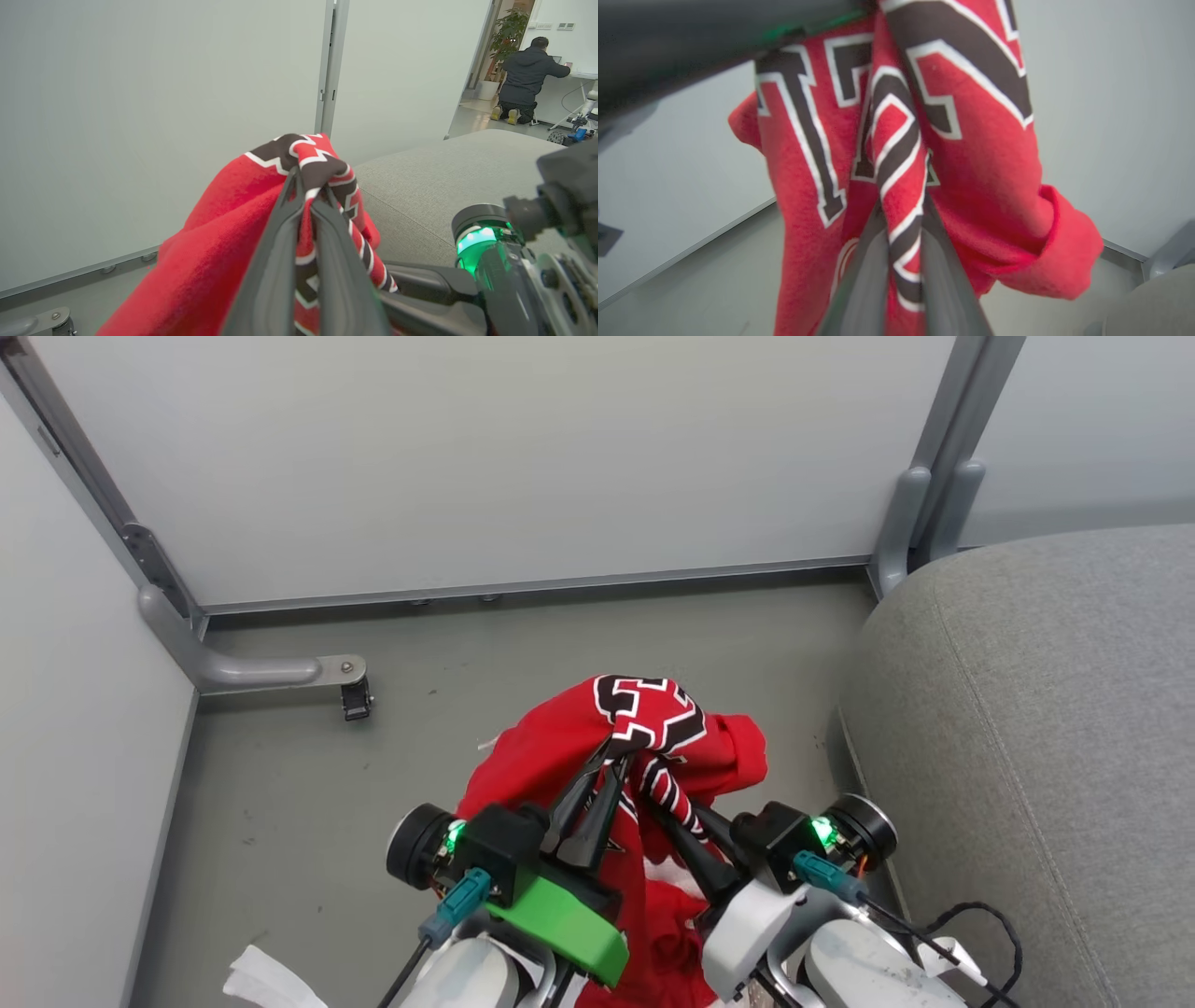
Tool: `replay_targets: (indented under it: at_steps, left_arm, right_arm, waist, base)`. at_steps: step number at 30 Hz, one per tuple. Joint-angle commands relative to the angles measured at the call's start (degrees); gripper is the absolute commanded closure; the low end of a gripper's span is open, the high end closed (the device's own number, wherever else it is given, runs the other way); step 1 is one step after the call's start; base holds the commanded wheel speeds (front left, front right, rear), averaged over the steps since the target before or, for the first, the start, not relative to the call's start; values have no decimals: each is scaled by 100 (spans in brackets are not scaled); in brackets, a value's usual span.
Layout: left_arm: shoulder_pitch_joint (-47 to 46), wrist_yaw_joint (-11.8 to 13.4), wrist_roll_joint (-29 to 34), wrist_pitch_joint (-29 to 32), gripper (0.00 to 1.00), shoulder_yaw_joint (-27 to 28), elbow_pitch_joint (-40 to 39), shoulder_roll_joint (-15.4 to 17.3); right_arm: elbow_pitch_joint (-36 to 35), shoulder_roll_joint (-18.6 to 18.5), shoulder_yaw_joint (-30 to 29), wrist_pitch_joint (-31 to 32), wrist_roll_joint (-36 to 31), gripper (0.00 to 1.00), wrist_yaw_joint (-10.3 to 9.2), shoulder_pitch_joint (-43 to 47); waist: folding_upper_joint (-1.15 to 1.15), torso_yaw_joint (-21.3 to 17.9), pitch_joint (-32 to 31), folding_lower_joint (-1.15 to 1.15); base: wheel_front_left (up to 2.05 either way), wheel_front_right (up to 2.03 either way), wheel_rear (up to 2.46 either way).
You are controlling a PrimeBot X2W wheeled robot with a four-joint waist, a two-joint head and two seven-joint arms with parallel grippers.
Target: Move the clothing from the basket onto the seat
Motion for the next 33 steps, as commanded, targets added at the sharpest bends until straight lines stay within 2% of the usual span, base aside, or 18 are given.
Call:
replay_targets:
  at_steps: [1,3,4,6,7,11,21,26,27,33]
  left_arm:
    - [-95,16,-43,-3,100,28,-7,6]
    - [-82,17,-26,-4,100,39,-8,7]
    - [-62,22,-41,-3,91,58,-4,6]
    - [-38,42,-46,-3,20,117,2,7]
    - [-41,57,-25,-3,0,150,-2,7]
    - [-73,71,71,-1,0,253,44,7]
    - [-69,44,206,-1,0,501,146,10]
    - [-52,27,327,0,0,623,216,12]
    - [-70,12,364,-1,0,624,236,13]
    - [-371,-149,454,0,0,424,438,18]
  right_arm:
    - [-56,-27,-49,-27,14,100,-8,71]
    - [-153,-26,-144,-27,-15,100,-8,102]
    - [-194,-27,-186,-27,-38,100,-8,136]
    - [-262,-28,-287,-27,-60,100,-8,175]
    - [-298,-27,-331,-27,-61,100,-8,189]
    - [-449,-27,-481,-27,-88,100,-8,275]
    - [-674,-22,-819,-27,-112,100,-8,456]
    - [-753,-16,-960,-27,-36,100,-8,500]
    - [-771,-17,-1002,-28,-46,100,-8,503]
    - [-1026,-7,-1552,-28,-116,100,-8,515]
  waist:
    - [0,-106,11,0]
    - [0,-218,22,0]
    - [0,-296,28,0]
    - [0,-471,47,0]
    - [0,-562,61,0]
    - [0,-1062,138,0]
    - [0,-2797,368,0]
    - [0,-3503,463,0]
    - [0,-3624,508,0]
    - [0,-3763,830,0]
  base:
    - [0,0,0]
    - [0,0,0]
    - [0,0,0]
    - [0,0,0]
    - [0,0,0]
    - [0,0,0]
    - [0,0,0]
    - [0,0,0]
    - [0,0,0]
    - [0,0,0]
